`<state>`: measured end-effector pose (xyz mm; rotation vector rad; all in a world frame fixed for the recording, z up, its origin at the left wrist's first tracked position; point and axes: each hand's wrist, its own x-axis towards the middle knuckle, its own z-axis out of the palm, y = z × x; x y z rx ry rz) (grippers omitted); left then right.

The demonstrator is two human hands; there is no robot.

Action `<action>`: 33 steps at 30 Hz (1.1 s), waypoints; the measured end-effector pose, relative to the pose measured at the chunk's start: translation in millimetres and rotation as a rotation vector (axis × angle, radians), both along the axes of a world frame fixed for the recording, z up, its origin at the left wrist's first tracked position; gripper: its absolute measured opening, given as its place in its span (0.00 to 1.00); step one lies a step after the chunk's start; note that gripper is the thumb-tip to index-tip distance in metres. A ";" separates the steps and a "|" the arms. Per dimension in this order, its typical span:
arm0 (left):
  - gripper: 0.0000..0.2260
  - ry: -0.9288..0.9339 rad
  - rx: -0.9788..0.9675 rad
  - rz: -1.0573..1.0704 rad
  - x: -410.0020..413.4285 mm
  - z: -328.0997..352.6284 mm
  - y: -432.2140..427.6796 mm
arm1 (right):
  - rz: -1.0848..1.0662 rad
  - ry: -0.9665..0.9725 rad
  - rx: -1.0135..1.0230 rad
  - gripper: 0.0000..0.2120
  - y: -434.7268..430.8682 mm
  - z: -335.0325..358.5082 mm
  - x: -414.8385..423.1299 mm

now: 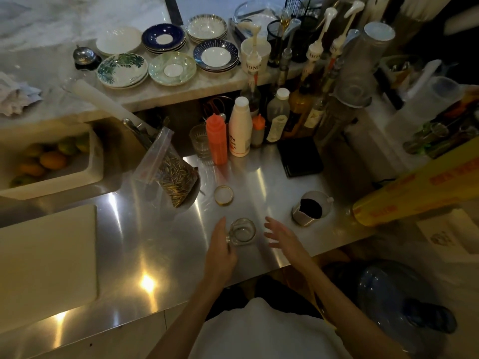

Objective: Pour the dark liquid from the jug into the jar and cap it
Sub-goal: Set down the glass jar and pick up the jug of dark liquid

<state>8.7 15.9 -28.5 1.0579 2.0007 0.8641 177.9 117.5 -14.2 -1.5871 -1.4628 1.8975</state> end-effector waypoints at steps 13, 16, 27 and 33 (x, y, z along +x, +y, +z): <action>0.50 0.074 -0.170 -0.514 122.8 -8.2 165.5 | -0.384 0.036 -0.011 0.16 97.9 -26.3 136.3; 0.54 -0.048 -0.197 -0.493 143.0 -17.6 184.8 | -0.273 0.001 -0.008 0.18 111.9 -30.3 130.5; 0.39 -0.085 -0.067 -0.536 90.5 21.2 178.2 | -0.006 0.208 0.187 0.47 113.5 8.3 115.3; 0.44 -0.119 -0.012 -0.492 40.9 83.8 156.9 | 0.305 0.174 0.257 0.51 113.1 34.1 71.3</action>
